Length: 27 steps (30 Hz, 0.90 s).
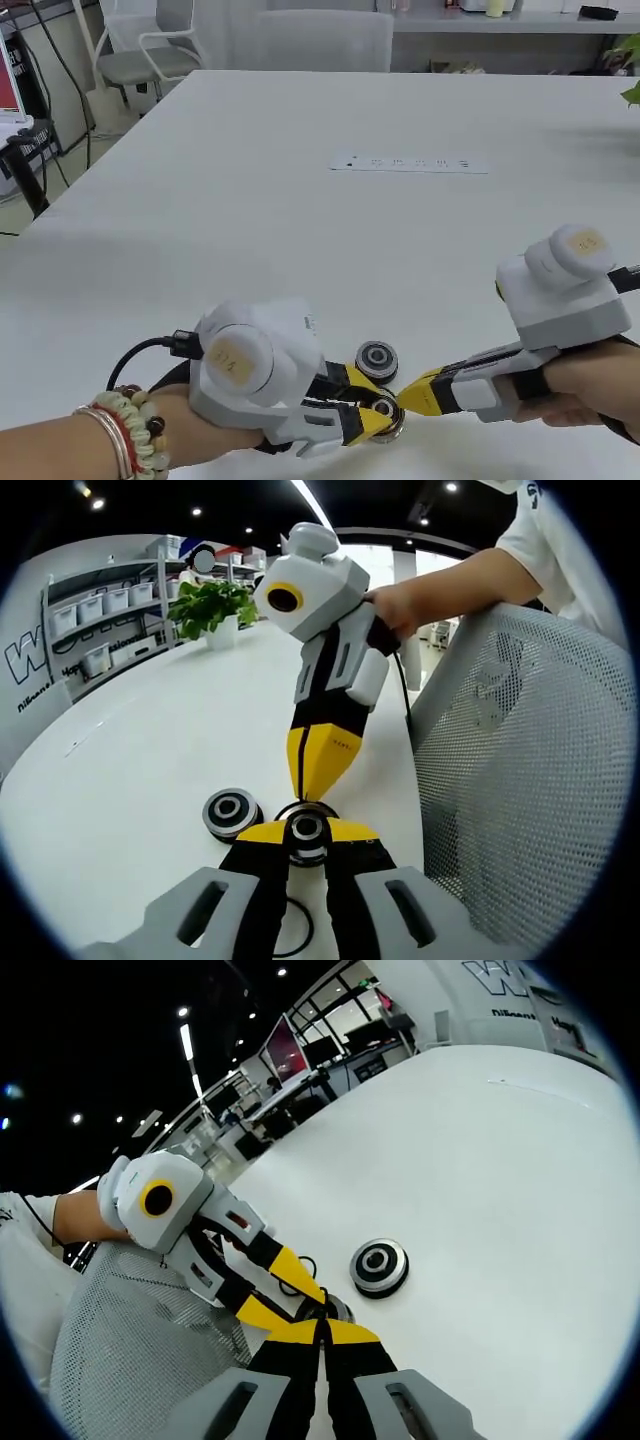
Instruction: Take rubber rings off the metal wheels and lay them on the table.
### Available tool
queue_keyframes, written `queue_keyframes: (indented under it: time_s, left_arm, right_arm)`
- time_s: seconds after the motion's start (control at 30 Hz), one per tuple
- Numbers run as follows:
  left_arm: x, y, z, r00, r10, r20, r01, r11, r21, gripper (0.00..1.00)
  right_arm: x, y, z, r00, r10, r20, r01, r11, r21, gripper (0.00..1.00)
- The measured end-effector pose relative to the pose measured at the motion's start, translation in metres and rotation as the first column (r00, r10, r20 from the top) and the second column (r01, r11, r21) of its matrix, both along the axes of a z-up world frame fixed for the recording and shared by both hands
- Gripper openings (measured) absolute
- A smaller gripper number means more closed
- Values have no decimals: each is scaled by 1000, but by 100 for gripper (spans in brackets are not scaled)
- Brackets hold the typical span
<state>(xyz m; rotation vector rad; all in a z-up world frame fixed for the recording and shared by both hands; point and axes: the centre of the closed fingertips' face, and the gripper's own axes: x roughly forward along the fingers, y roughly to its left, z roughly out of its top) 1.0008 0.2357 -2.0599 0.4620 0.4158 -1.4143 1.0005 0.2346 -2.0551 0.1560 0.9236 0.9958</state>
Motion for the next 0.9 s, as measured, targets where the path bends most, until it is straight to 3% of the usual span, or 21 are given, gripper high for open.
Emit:
queue_keyframes:
  time_s: [0.27, 0.37, 0.43, 0.7, 0.77, 0.9]
  left_arm:
    - [0, -1, 2, 999, -22, 23, 21, 999, 31, 11]
    - [-1, 0, 4, 999, -29, 17, 28, 999, 27, 14]
    - [-2, -1, 9, 999, -31, -8, 31, 1000, -1, 16]
    - [0, -4, 33, 999, -23, -44, 19, 996, -85, 34]
    - [0, -6, 41, 998, -21, -59, 15, 994, -109, 42]
    - [0, -8, 58, 999, -33, -36, 28, 992, -124, 54]
  right_arm:
    - [3, -1, -1, 1000, -21, -16, 21, 1000, 0, 0]
    - [3, -1, 0, 1000, -25, -16, 25, 1000, 0, 0]
    - [4, -2, -1, 999, -30, -15, 30, 1000, -4, 0]
    - [7, -5, 1, 999, -50, -15, 50, 999, 4, 0]
    - [8, -5, 1, 999, -52, -16, 52, 999, 4, 0]
    - [8, -3, 2, 999, -50, -12, 50, 999, 5, 0]
